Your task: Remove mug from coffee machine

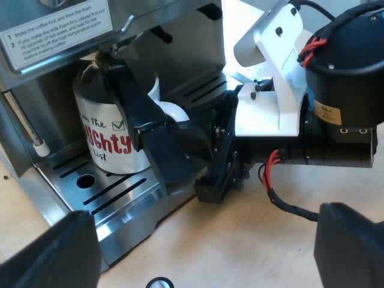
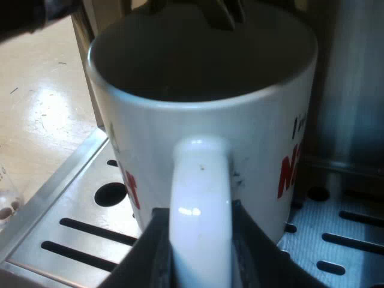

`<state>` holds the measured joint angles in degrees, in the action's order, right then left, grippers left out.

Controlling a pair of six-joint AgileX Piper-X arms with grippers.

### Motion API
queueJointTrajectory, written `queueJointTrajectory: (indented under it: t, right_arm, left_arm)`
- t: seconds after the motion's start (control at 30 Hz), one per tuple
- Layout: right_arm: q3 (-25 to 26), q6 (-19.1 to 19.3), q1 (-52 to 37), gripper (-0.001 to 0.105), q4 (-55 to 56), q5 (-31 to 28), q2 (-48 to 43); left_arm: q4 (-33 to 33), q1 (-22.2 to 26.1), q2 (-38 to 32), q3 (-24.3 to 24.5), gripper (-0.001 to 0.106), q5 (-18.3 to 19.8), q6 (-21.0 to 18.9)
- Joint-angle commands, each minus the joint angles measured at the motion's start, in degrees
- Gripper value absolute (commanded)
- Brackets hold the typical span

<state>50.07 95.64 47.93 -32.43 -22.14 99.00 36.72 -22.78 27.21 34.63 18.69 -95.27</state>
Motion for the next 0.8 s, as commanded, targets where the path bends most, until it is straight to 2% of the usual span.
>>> queueJointTrajectory:
  t: [0.03, 0.17, 0.37, 0.8]
  right_arm:
    - [0.06, 0.73, 0.66, 0.0, 1.1, 0.11, -0.32]
    - [0.06, 0.73, 2.1, 0.0, 1.4, -1.9, -0.3]
    - [0.0, 1.03, 5.05, 0.0, 1.4, -9.21, -0.3]
    - [-0.48, 1.03, 8.26, 0.0, 1.4, -13.61, -1.05]
  left_arm:
    - [-0.97, -0.25, 0.15, 0.35, 0.077, -0.25, 0.4]
    - [-0.97, -0.25, 0.15, 0.35, 0.077, -0.25, 0.4]
    - [-0.97, -0.25, 0.15, 0.35, 0.077, -0.25, 0.4]
    - [-0.97, -0.25, 0.15, 0.35, 0.077, -0.25, 0.4]
